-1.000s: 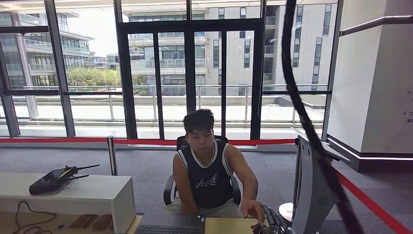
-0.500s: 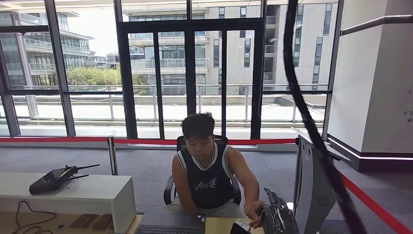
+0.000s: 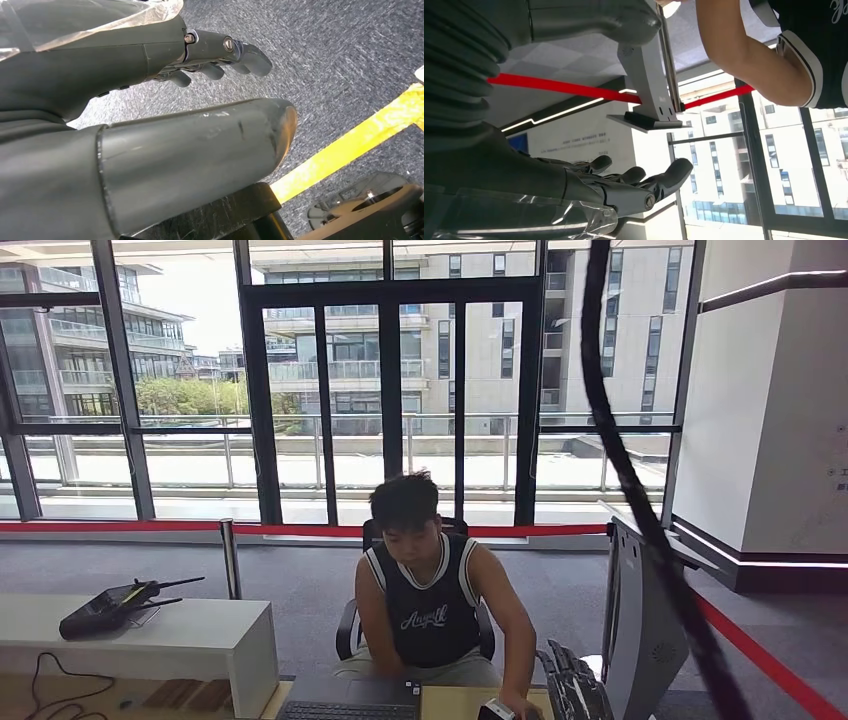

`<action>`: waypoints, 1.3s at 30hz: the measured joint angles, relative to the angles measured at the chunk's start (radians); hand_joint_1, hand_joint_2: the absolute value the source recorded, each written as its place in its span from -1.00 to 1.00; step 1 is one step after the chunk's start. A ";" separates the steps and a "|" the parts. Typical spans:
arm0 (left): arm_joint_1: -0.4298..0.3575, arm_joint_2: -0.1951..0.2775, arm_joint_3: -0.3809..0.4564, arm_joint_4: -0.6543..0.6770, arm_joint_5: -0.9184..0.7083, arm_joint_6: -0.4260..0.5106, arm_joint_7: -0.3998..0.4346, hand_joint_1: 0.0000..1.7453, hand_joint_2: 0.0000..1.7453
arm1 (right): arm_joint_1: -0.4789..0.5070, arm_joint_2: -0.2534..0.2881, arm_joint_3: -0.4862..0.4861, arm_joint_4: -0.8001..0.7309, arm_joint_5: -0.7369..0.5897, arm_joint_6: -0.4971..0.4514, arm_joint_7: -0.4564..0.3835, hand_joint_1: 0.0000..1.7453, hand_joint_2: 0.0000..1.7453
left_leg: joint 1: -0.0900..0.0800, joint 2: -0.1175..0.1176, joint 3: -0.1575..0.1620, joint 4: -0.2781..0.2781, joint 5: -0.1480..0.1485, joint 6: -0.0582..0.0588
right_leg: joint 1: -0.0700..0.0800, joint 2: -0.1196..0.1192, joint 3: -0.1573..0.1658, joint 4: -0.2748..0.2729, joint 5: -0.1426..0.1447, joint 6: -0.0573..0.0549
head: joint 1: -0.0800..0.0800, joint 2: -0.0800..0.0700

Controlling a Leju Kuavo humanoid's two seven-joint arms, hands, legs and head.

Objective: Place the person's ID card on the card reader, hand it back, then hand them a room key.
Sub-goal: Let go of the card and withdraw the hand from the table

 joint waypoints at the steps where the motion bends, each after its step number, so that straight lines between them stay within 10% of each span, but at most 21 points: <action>1: 0.000 0.000 0.000 0.000 0.002 0.001 -0.001 -1.00 -1.00 | -0.002 0.001 0.001 0.004 0.011 -0.008 0.001 -1.00 -1.00 | 0.000 0.000 0.000 0.000 0.000 0.000 | 0.000 0.000 0.000 0.000 0.000 0.000 | 0.000 0.000; 10: 0.020 0.001 0.000 0.000 0.040 0.021 -0.017 -1.00 -1.00 | -0.004 -0.054 0.035 -0.038 0.197 -0.100 0.059 -1.00 -1.00 | 0.000 0.000 0.001 0.001 0.000 0.000 | 0.000 0.000 0.000 -0.001 0.000 0.000 | 0.000 0.000; 20: 0.037 0.003 0.008 0.000 0.088 0.052 -0.006 -1.00 -1.00 | 0.267 -0.321 -0.066 -0.342 0.274 -0.217 0.213 -1.00 -1.00 | 0.001 -0.002 0.004 0.001 -0.003 0.003 | 0.000 -0.001 0.005 -0.006 -0.001 0.002 | 0.000 0.000; 28: 0.045 0.004 0.034 0.000 0.134 0.079 0.028 -1.00 -1.00 | 0.601 -0.474 -0.396 -0.525 0.211 -0.240 0.150 -1.00 -1.00 | 0.001 -0.003 0.003 0.001 -0.006 0.004 | 0.000 -0.001 0.006 -0.007 -0.002 0.003 | -0.001 0.000; 39: 0.046 0.000 0.077 0.000 0.185 0.091 0.032 -1.00 -1.00 | 0.799 -0.381 -1.115 -0.442 0.217 -0.239 -0.160 -1.00 -1.00 | 0.000 -0.002 0.004 0.001 -0.007 0.004 | -0.001 -0.002 0.004 -0.007 -0.004 0.004 | -0.002 0.000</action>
